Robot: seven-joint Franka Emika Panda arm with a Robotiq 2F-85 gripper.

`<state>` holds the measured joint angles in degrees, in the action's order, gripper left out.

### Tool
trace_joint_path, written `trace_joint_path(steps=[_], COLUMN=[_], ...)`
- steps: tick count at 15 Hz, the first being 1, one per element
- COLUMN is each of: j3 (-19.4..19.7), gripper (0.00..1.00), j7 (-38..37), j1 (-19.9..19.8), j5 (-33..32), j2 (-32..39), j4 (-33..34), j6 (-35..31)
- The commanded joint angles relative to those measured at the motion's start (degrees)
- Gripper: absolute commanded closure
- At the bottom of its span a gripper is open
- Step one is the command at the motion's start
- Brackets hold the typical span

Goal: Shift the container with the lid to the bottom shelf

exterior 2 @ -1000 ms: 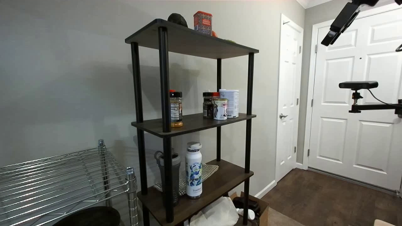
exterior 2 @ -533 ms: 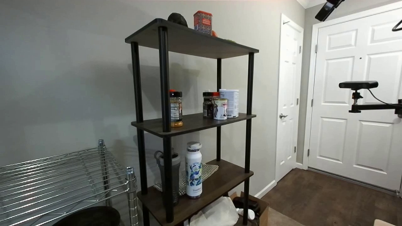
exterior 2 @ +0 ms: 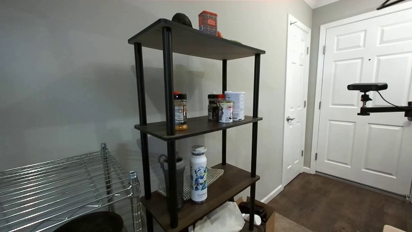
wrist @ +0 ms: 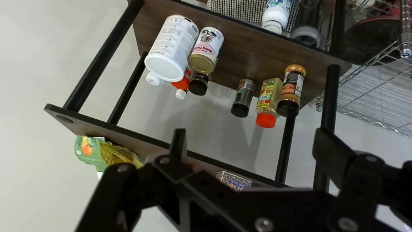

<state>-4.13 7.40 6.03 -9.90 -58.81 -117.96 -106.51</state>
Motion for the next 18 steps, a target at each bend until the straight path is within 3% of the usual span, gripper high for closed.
trace_joint_path(steps=[1, 10, 11, 18], j3=[-3.2, -8.2, -7.9, -8.1], gripper=[0.00, 0.00, 0.00, 0.00], j7=[-3.5, -8.8, -8.2, -8.2], j1=[-0.9, -0.5, -0.1, -0.1], j5=[1.7, 3.0, 2.0, 2.0], j2=[5.8, 14.2, 12.1, 13.8], j4=[6.7, 16.5, 14.0, 15.5], j6=[2.0, 5.1, 3.3, 3.6])
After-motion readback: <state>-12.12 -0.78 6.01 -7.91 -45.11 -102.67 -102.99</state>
